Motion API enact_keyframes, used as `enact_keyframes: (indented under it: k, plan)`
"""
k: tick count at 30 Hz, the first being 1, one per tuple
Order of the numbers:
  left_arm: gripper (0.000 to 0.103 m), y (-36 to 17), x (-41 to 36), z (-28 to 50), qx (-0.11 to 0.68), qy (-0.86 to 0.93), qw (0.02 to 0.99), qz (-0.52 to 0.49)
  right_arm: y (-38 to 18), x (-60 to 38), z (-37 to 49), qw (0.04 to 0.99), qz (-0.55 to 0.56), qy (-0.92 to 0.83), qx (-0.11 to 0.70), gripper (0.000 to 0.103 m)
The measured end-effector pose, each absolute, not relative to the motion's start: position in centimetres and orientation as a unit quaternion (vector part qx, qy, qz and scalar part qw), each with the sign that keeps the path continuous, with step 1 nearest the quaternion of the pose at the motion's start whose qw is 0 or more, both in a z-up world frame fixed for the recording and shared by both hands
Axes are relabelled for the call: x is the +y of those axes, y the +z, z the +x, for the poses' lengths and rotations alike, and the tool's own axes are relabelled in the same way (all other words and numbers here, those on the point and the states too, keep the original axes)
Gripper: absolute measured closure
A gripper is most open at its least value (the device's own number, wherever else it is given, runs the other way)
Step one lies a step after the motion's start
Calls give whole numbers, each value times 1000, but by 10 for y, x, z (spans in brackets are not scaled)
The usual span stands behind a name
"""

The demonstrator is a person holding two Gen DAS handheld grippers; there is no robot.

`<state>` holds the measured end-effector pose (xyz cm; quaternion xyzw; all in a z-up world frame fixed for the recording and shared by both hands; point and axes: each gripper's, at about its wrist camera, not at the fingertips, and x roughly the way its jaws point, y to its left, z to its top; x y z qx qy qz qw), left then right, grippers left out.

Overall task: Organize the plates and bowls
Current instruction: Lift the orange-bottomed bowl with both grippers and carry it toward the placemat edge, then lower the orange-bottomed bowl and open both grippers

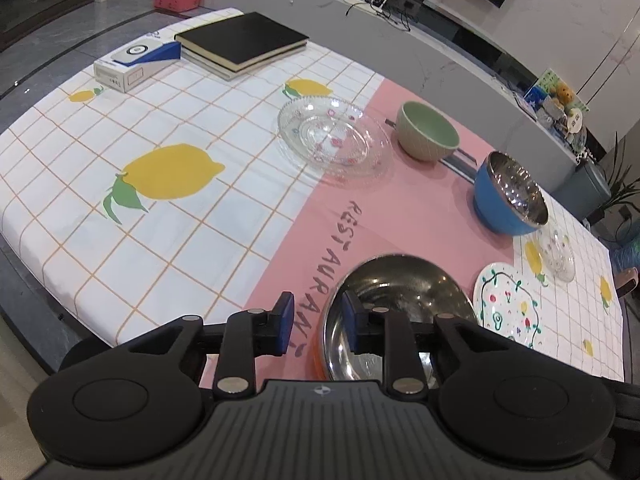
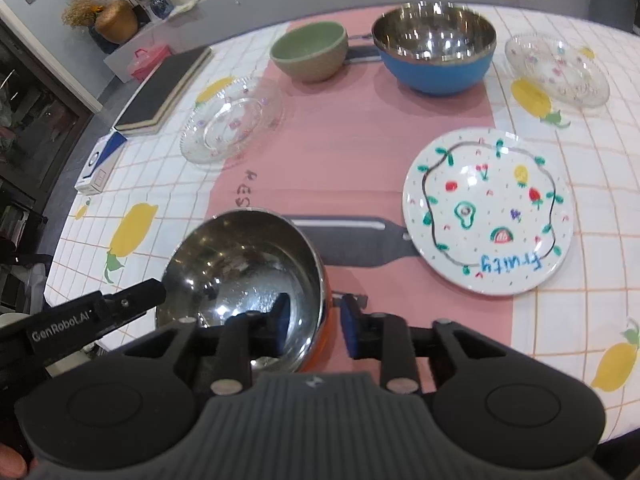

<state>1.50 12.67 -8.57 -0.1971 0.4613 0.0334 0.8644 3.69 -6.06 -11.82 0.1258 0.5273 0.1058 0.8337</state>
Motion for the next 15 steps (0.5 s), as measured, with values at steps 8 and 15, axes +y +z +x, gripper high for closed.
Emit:
enact_keyframes:
  k: [8,15]
  plan:
    - [73,-60,122,20,433,20,885,-171,-95,-75,37,853,129,100,496,65]
    - [73,-29,107,37,404,-17,903,-146,-74,-99,45,869,141,88,465,64]
